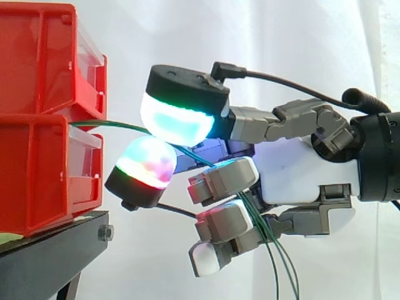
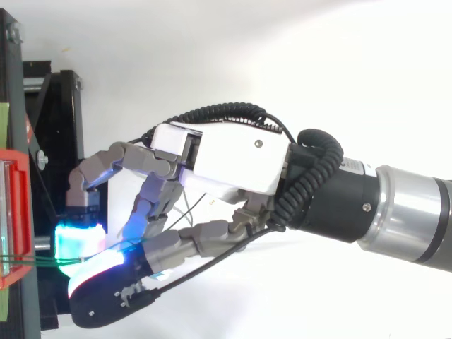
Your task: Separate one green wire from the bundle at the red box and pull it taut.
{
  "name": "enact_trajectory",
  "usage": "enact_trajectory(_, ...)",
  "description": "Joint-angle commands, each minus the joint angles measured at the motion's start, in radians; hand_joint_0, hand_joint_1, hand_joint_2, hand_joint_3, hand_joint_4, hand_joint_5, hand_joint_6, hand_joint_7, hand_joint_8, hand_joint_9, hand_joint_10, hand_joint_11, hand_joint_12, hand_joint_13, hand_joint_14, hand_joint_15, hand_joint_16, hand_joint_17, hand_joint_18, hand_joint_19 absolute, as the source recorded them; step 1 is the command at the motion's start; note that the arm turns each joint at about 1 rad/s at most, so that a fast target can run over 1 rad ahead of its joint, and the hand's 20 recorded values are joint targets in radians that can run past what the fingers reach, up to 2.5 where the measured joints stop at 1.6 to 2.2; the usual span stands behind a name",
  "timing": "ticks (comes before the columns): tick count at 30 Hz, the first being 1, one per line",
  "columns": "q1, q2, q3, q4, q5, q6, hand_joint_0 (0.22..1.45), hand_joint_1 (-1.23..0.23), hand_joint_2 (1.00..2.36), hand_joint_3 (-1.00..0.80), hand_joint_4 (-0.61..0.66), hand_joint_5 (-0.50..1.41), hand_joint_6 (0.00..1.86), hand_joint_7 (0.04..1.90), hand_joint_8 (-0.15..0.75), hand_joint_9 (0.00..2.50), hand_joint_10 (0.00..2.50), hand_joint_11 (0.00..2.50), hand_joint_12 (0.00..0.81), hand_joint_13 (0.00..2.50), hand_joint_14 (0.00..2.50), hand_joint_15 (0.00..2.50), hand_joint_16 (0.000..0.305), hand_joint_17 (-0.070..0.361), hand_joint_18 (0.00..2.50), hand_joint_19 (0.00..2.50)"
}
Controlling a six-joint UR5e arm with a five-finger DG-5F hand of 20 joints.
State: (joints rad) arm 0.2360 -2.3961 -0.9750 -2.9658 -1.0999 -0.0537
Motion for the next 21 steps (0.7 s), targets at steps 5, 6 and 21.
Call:
enact_trajectory(5,0.0,0.0,0.001,0.001,-0.005,0.0,0.56,-0.57,1.0,-0.48,0.12,-0.16,0.92,0.99,0.277,1.46,0.0,1.57,0.372,1.37,0.02,1.11,0.052,0.118,0.89,0.72)
enact_trajectory(6,0.0,0.0,0.001,0.001,-0.005,-0.002,0.56,-0.56,1.0,-0.48,0.12,-0.16,0.92,1.0,0.274,1.47,0.0,1.56,0.372,1.37,0.02,1.11,0.052,0.118,0.89,0.71)
enact_trajectory(21,0.002,-0.002,-0.001,-0.001,0.0,0.0,0.62,-0.73,1.01,-0.32,0.12,-0.17,0.91,1.03,0.262,1.43,0.0,1.57,0.359,1.34,0.03,1.1,0.051,0.115,0.88,0.71)
